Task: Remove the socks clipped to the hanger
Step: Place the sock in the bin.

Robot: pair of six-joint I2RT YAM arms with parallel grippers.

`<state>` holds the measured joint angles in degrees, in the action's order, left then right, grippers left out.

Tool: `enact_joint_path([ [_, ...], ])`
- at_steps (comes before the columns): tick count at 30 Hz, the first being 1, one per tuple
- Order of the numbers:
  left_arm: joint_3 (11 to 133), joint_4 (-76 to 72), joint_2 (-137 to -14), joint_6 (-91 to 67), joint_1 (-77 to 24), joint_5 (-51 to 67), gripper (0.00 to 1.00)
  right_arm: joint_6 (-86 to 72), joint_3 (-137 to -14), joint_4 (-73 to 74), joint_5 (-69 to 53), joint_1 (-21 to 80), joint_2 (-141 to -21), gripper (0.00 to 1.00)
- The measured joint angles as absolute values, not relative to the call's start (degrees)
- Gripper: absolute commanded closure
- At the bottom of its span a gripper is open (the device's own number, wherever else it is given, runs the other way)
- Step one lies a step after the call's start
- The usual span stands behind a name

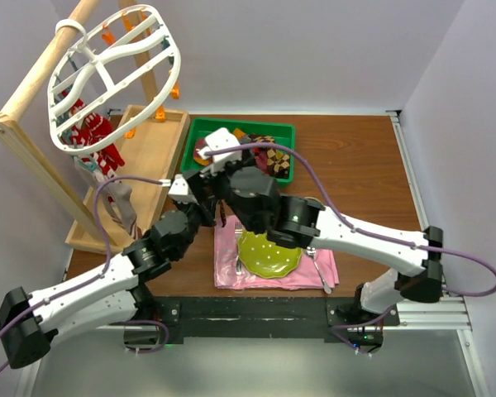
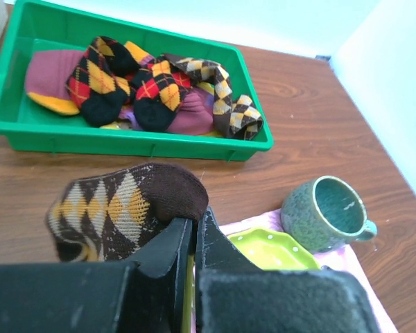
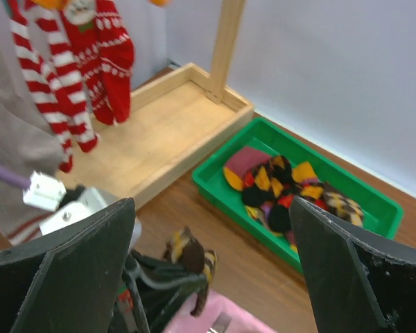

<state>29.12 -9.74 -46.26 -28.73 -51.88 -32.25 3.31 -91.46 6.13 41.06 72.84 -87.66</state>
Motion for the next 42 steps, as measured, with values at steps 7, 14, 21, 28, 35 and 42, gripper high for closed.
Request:
enact_joint_path([
  [7,37.54,-16.56,-62.3,-23.97,-51.88,-29.93,1.0,-2.13,-74.83,4.71,46.02,71.96,-72.86,0.02],
  [14,55.96,-22.22,-83.05,-19.35,-48.97,-25.91,1.0,-7.03,-64.82,5.23,51.48,71.61,-60.01,0.02],
  [21,76.79,-21.67,-102.74,-17.74,-41.08,-22.63,1.0,-10.26,-61.65,8.43,54.61,71.57,-51.57,0.02],
  [28,86.11,-18.65,-117.6,-17.96,-35.77,-22.65,0.94,-12.27,-60.4,12.03,54.52,71.57,-50.65,0.02],
  [35,84.14,-14.26,-123.02,-19.35,-34.63,-21.74,0.65,-13.08,-59.77,13.8,54.39,71.57,-51.79,0.01],
  [42,80.75,-15.09,-119.07,-19.79,-34.87,-20.25,0.34,-13.06,-59.88,14.22,53.84,71.57,-54.02,0.01],
])
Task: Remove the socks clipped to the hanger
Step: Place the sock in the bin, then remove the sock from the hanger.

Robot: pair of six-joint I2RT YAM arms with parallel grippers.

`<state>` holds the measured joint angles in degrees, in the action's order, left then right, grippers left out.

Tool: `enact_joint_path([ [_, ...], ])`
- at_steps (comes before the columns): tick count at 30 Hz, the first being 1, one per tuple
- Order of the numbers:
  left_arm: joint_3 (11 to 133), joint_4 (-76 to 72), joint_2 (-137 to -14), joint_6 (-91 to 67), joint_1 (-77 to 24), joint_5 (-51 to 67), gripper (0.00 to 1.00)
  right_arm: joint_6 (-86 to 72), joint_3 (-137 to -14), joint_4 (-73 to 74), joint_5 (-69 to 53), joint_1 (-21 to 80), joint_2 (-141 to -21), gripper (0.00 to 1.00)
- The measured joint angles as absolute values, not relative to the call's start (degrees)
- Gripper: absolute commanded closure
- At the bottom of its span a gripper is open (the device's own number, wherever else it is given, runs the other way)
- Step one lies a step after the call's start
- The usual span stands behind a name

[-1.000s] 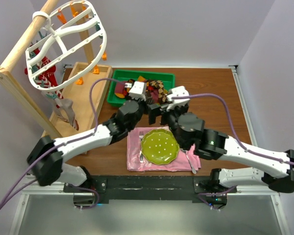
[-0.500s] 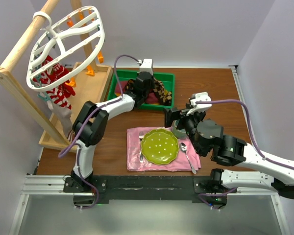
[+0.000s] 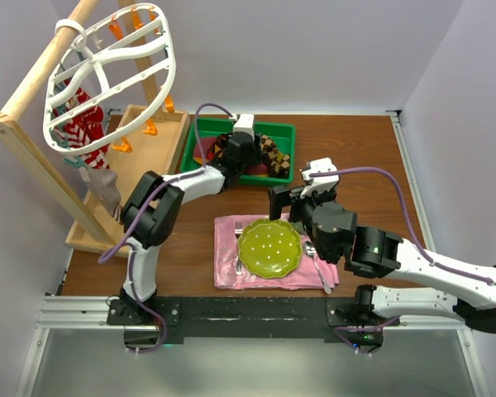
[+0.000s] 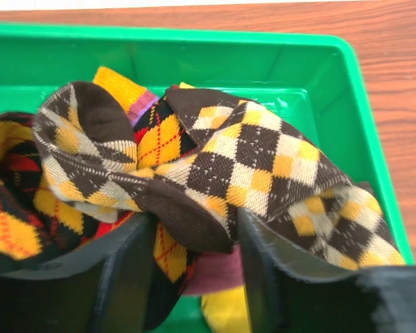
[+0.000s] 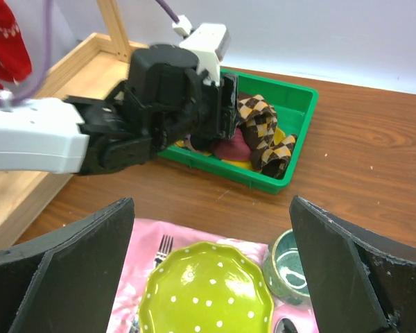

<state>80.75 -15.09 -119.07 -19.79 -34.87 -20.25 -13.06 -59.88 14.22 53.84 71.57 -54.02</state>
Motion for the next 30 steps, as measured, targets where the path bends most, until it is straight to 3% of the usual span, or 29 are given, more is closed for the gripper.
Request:
enact_joint_path([
  [6,74.54,-17.98,-111.11,-19.92,-35.03,-17.93,0.28,-13.04,-60.31,14.24,52.8,71.57,-55.81,0.02],
  [19,56.25,-22.46,-100.01,-21.74,-40.38,-15.38,0.27,-12.73,-62.24,13.17,49.15,71.31,-58.15,0.02],
  [24,46.24,-23.03,-90.43,-24.45,-45.23,-15.92,0.28,-12.6,-62.24,9.87,40.77,68.75,-60.03,0.01],
  [30,36.03,-17.1,-71.99,-27.86,-46.96,-18.68,0.28,-14.87,-62.22,5.04,23.51,57.95,-62.57,0.02],
])
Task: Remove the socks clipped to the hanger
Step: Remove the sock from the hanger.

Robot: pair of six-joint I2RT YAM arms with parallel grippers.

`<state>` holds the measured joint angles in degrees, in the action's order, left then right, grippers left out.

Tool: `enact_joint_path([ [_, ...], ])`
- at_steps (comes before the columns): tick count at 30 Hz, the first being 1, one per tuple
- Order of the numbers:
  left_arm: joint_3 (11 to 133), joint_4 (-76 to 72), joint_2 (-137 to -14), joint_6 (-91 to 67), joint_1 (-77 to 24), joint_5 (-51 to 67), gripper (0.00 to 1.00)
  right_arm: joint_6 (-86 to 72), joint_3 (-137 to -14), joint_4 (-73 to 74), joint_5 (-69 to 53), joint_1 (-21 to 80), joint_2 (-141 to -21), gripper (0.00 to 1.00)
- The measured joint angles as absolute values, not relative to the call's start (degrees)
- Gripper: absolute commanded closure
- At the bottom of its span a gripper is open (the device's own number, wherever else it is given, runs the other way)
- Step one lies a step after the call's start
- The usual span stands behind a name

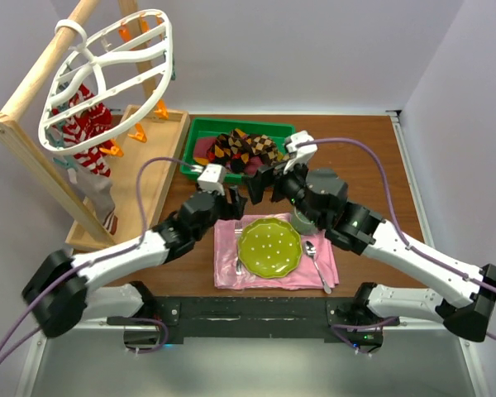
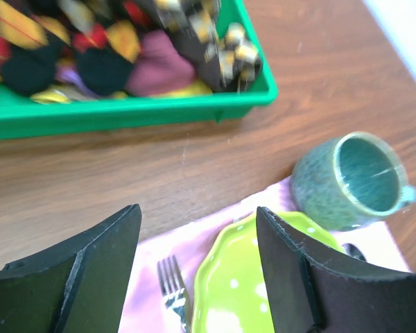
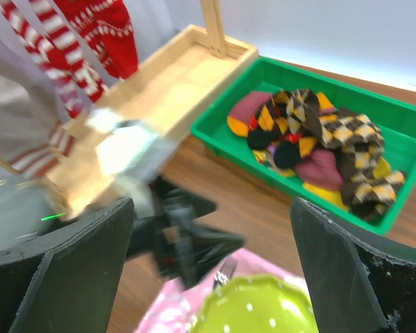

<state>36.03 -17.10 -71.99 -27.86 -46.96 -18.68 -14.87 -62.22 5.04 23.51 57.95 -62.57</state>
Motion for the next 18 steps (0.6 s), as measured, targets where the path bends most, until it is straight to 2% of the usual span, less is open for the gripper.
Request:
enact_joint_path([
  [8,34.63,-0.91,-48.47,-30.13,-46.94,-27.27,0.31,-20.71,-60.8,-3.55,4.84,44.8,-64.12,0.02],
  [18,39.03,26.33,-37.95,-36.34,-46.92,-40.6,0.32,-26.52,-58.08,-12.78,-7.53,41.65,-72.73,0.02],
])
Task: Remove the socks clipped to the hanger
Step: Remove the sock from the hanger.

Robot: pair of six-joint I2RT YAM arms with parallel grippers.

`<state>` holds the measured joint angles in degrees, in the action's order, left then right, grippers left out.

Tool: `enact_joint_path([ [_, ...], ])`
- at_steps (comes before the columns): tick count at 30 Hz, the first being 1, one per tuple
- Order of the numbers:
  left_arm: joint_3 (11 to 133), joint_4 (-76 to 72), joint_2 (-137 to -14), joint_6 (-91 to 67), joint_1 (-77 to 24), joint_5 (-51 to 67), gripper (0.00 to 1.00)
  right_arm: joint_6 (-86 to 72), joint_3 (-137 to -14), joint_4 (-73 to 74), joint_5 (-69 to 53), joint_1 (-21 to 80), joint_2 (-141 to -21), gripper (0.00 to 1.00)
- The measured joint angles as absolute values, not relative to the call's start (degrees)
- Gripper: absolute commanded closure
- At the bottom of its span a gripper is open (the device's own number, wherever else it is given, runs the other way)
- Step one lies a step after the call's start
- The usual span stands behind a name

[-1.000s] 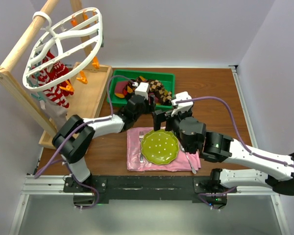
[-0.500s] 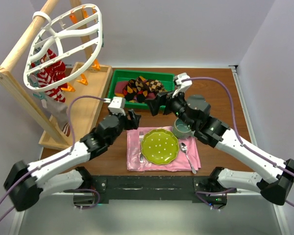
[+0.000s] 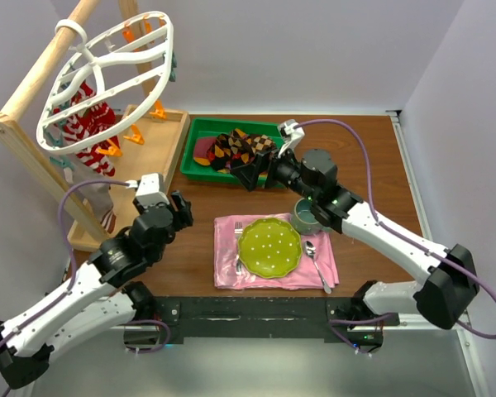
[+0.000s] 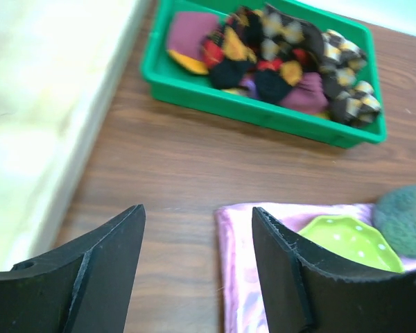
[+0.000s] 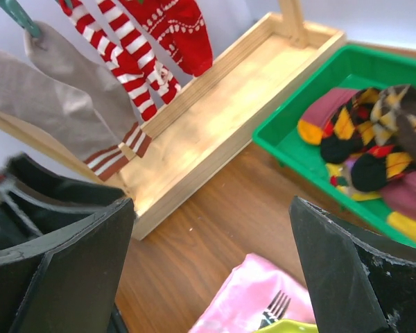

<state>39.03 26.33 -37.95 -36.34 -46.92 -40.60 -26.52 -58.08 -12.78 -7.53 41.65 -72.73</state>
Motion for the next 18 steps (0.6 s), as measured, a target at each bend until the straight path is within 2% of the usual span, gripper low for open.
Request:
enact_joint_path([
  [7,46.13,41.1,-33.58,-40.8,-46.92,-46.85,0.32,-29.39,-56.86,-19.05,-12.21,41.5,-76.42,0.02],
  [13,49.06,49.76,-30.72,-42.92,-46.92,-50.43,0.31,-32.99,-56.99,-29.15,-19.33,41.45,-85.21,0.03],
  [18,52.14,55.33,-30.57,-44.23,-46.92,-54.61,0.26,-35.18,-57.06,-31.62,-22.7,41.45,-90.98,0.03],
])
